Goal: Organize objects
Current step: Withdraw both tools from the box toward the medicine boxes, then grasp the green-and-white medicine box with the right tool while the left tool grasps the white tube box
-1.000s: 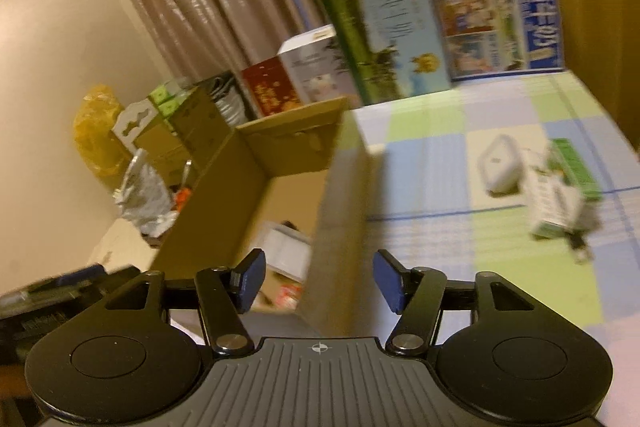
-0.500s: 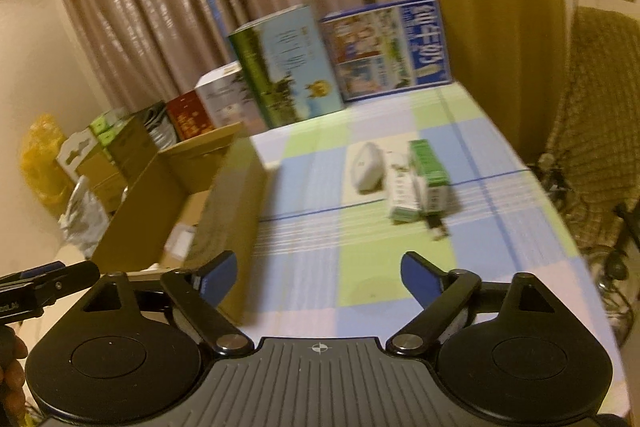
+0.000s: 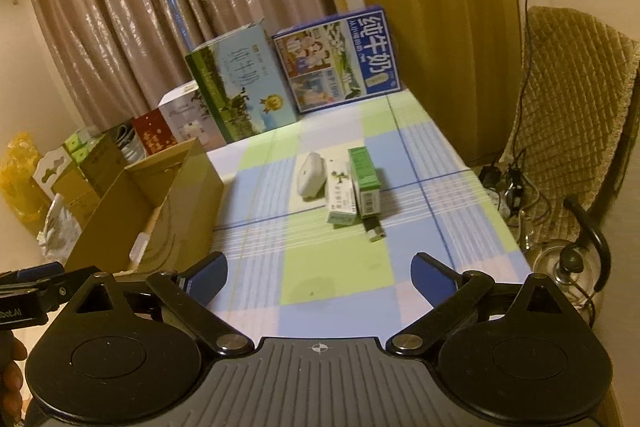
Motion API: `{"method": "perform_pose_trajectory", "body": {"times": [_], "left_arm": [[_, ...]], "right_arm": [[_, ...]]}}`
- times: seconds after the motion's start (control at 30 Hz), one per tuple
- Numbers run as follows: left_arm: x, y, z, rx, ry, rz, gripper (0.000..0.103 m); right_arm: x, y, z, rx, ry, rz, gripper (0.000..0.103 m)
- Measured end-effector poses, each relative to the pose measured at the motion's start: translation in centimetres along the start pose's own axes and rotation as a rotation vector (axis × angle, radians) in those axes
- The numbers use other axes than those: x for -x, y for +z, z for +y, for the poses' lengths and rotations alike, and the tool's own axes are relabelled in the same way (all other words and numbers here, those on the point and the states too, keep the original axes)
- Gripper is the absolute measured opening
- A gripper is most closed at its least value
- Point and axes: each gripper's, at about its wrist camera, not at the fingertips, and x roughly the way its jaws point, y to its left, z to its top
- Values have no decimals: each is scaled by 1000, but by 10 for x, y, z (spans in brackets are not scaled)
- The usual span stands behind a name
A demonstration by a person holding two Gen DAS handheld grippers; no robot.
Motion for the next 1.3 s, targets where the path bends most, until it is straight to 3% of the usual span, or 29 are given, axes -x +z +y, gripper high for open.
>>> {"method": "perform_pose_trajectory", "body": {"times": [0.77,1.3], "left_arm": [[-25,0,-29,-27,-44,50,102],[-111,11,-55,-48,-67,113,102]], "right_arm": [[-4,3,-27,-36,-38,-2,97],[-63,31,-57,18,-70,5,97]]}}
